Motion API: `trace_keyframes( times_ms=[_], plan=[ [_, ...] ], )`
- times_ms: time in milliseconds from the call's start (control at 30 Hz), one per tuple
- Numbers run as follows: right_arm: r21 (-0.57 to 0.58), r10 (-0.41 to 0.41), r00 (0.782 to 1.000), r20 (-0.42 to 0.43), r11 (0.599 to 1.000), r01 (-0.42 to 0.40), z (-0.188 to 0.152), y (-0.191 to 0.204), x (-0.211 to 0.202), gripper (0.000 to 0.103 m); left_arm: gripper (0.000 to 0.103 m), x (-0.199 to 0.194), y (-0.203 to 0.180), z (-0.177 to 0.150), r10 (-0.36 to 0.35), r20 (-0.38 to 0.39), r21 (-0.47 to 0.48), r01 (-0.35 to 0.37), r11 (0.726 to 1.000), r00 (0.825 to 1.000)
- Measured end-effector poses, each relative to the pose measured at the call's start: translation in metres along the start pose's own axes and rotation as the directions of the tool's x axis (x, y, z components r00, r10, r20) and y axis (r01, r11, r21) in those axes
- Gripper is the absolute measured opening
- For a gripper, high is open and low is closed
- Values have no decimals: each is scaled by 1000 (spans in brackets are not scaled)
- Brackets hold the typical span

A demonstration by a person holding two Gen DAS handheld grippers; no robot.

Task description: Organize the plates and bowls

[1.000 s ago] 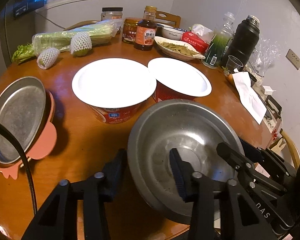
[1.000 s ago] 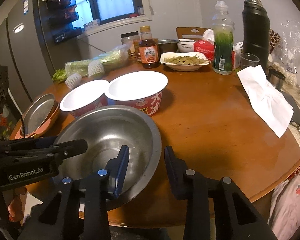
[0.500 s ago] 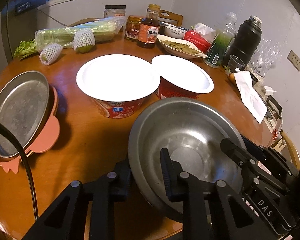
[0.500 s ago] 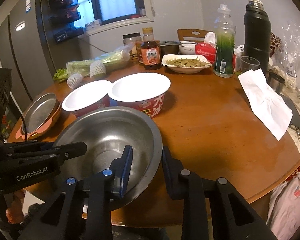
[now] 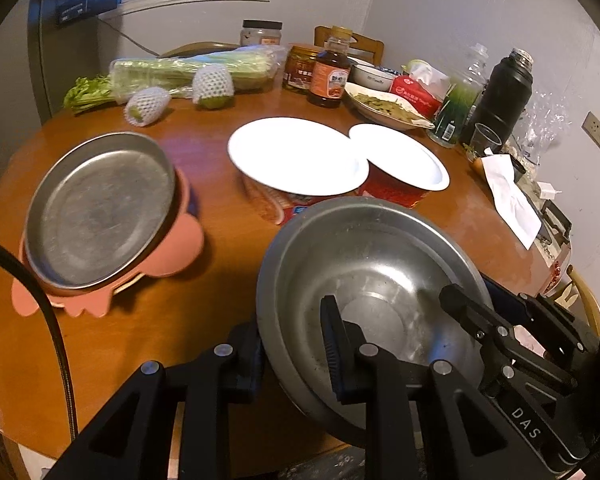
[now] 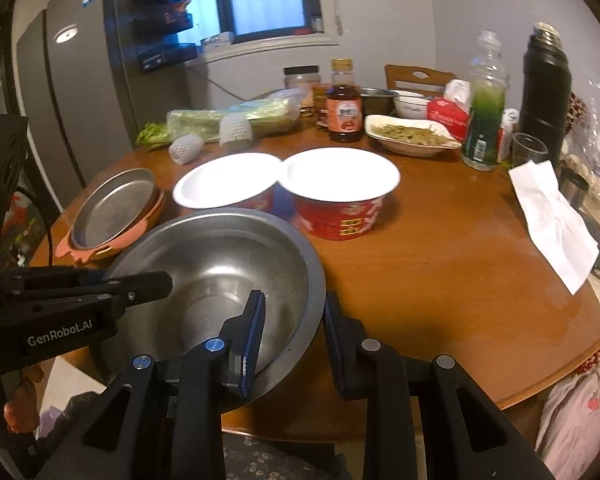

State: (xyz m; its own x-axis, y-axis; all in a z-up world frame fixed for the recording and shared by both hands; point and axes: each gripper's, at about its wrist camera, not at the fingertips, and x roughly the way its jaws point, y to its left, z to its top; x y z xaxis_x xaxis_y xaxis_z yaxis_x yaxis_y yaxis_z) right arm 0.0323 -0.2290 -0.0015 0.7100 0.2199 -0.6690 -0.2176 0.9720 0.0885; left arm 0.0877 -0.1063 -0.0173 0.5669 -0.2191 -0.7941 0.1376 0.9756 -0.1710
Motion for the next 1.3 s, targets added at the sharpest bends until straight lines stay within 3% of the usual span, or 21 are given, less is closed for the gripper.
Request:
trace_keyframes(
  times_ms=[267, 833, 1300],
  plan=[
    [-28, 14, 1000, -4, 1000, -14, -1, 15, 0, 30, 26, 0, 11, -6, 28, -10, -9, -29, 1000, 1000],
    [9, 9, 1000, -2, 1000, -9, -2, 9, 10, 31, 26, 11, 4, -6, 53, -13, 5, -53, 999, 999],
    [43, 37, 999, 14, 998, -38, 1, 1, 4, 41, 27, 10, 6, -3, 29, -12, -12, -29, 1000, 1000]
  ],
)
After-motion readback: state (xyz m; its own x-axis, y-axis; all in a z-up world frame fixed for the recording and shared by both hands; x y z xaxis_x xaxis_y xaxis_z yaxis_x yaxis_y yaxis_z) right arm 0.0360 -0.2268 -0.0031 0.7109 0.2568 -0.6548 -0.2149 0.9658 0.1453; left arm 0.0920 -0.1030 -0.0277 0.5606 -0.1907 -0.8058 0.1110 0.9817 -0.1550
